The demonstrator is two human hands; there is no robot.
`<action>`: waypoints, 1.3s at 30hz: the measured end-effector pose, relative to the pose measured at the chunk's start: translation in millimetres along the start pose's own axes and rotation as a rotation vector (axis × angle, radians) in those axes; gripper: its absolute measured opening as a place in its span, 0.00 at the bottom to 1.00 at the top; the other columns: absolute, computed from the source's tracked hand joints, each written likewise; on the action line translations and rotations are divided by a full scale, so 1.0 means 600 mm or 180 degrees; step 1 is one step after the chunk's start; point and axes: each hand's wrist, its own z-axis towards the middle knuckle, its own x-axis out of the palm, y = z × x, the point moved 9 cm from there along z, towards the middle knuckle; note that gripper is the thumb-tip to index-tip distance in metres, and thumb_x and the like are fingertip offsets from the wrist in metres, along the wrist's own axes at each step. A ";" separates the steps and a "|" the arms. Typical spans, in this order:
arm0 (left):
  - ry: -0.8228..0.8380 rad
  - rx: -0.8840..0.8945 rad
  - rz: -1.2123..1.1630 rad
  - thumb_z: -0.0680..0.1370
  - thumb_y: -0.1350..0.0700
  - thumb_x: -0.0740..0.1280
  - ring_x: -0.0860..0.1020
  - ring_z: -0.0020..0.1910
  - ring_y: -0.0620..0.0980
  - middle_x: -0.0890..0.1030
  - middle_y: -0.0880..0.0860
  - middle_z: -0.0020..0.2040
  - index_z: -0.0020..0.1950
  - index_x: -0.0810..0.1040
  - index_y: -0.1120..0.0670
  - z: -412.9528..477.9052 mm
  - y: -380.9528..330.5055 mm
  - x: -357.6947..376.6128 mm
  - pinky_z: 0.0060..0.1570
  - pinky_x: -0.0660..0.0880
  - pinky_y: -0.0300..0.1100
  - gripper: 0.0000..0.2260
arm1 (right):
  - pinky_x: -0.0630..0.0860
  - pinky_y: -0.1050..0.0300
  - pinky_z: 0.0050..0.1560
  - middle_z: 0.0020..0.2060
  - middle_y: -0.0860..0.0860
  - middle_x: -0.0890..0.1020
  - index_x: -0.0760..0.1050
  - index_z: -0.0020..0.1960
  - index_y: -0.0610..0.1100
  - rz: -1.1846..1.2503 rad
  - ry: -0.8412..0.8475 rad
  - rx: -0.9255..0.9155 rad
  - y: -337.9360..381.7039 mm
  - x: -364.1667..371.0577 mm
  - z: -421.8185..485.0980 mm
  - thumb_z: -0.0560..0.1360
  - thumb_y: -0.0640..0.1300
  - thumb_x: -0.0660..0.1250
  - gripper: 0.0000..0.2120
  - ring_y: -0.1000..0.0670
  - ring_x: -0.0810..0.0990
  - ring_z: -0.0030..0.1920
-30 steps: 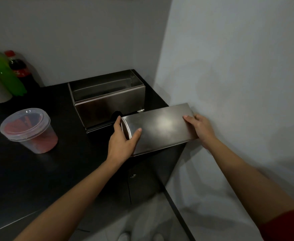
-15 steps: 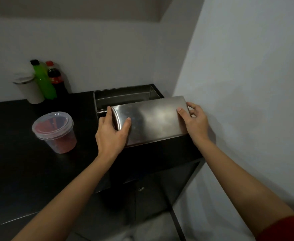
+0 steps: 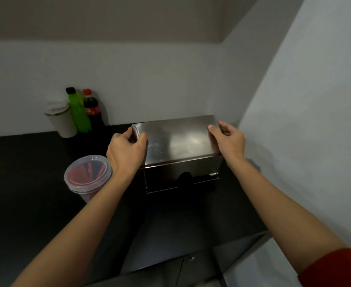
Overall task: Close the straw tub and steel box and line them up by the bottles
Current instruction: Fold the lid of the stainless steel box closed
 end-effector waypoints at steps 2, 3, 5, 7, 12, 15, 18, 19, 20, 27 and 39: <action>0.0060 -0.0028 -0.0020 0.71 0.47 0.66 0.69 0.38 0.44 0.79 0.54 0.43 0.49 0.81 0.57 0.017 0.007 0.007 0.40 0.64 0.39 0.16 | 0.74 0.64 0.53 0.51 0.51 0.82 0.78 0.58 0.45 -0.0014 -0.0006 0.0048 -0.004 0.011 0.019 0.66 0.54 0.74 0.24 0.55 0.80 0.51; 0.0099 -0.0039 -0.0036 0.71 0.46 0.66 0.69 0.35 0.42 0.79 0.51 0.39 0.49 0.82 0.57 0.024 0.009 0.012 0.37 0.64 0.37 0.16 | 0.74 0.66 0.50 0.49 0.52 0.82 0.78 0.57 0.45 -0.0036 -0.0003 0.0071 -0.007 0.015 0.027 0.65 0.55 0.74 0.24 0.56 0.80 0.49; 0.0169 -0.0037 -0.0053 0.71 0.46 0.67 0.67 0.28 0.36 0.72 0.41 0.30 0.46 0.82 0.57 0.036 0.010 0.024 0.31 0.61 0.30 0.15 | 0.72 0.69 0.46 0.47 0.54 0.82 0.79 0.56 0.46 -0.0075 -0.0017 0.0114 -0.013 0.018 0.043 0.64 0.56 0.74 0.24 0.58 0.80 0.47; 0.0233 -0.0024 -0.0094 0.71 0.47 0.68 0.71 0.25 0.33 0.67 0.38 0.24 0.42 0.81 0.54 0.045 0.007 0.035 0.26 0.62 0.24 0.11 | 0.72 0.69 0.46 0.45 0.54 0.82 0.79 0.55 0.46 -0.0117 -0.0063 0.0141 -0.018 0.015 0.056 0.63 0.57 0.75 0.25 0.58 0.80 0.46; 0.0506 0.0058 -0.0141 0.72 0.45 0.68 0.76 0.27 0.39 0.76 0.44 0.25 0.33 0.78 0.46 0.055 0.002 0.064 0.24 0.65 0.26 0.09 | 0.72 0.69 0.45 0.44 0.54 0.83 0.79 0.55 0.45 -0.0115 -0.0053 0.0266 -0.033 0.013 0.074 0.63 0.55 0.75 0.24 0.60 0.80 0.43; 0.0611 -0.0046 -0.0136 0.73 0.46 0.68 0.77 0.29 0.41 0.79 0.47 0.28 0.37 0.80 0.51 0.058 0.018 0.077 0.27 0.66 0.29 0.10 | 0.70 0.73 0.43 0.44 0.54 0.82 0.79 0.57 0.44 -0.0155 0.0035 0.0271 -0.037 0.018 0.076 0.65 0.54 0.75 0.24 0.61 0.79 0.43; 0.0650 -0.0085 -0.0151 0.73 0.47 0.68 0.77 0.29 0.40 0.79 0.48 0.29 0.40 0.81 0.53 0.061 0.025 0.083 0.25 0.66 0.24 0.10 | 0.72 0.66 0.51 0.49 0.51 0.82 0.77 0.59 0.42 -0.0182 0.0134 0.0322 -0.044 0.023 0.076 0.66 0.53 0.75 0.26 0.55 0.80 0.50; 0.0649 -0.0096 -0.0165 0.73 0.47 0.68 0.77 0.29 0.40 0.79 0.48 0.29 0.40 0.82 0.54 0.063 0.027 0.085 0.25 0.66 0.23 0.10 | 0.72 0.65 0.52 0.51 0.50 0.82 0.77 0.60 0.42 -0.0169 0.0145 0.0342 -0.047 0.024 0.076 0.66 0.53 0.75 0.26 0.54 0.79 0.51; 0.0649 -0.0108 -0.0174 0.73 0.48 0.68 0.76 0.28 0.40 0.79 0.48 0.29 0.40 0.82 0.55 0.065 0.028 0.086 0.25 0.66 0.22 0.11 | 0.71 0.65 0.52 0.51 0.50 0.82 0.77 0.60 0.42 -0.0170 0.0155 0.0351 -0.048 0.025 0.076 0.66 0.53 0.74 0.26 0.54 0.79 0.51; 0.0654 -0.0017 -0.0233 0.74 0.48 0.69 0.73 0.30 0.36 0.78 0.46 0.32 0.49 0.82 0.58 0.065 0.028 0.091 0.27 0.64 0.18 0.14 | 0.69 0.66 0.51 0.54 0.48 0.81 0.76 0.61 0.42 -0.0264 0.0267 0.0418 -0.052 0.029 0.077 0.68 0.53 0.73 0.26 0.55 0.78 0.51; 0.0579 0.0029 -0.0084 0.74 0.43 0.65 0.80 0.40 0.48 0.81 0.55 0.42 0.51 0.82 0.56 0.062 0.049 0.105 0.44 0.78 0.41 0.18 | 0.72 0.62 0.54 0.53 0.50 0.82 0.77 0.60 0.43 -0.0501 0.0346 0.0476 -0.069 0.027 0.072 0.68 0.56 0.72 0.25 0.53 0.79 0.52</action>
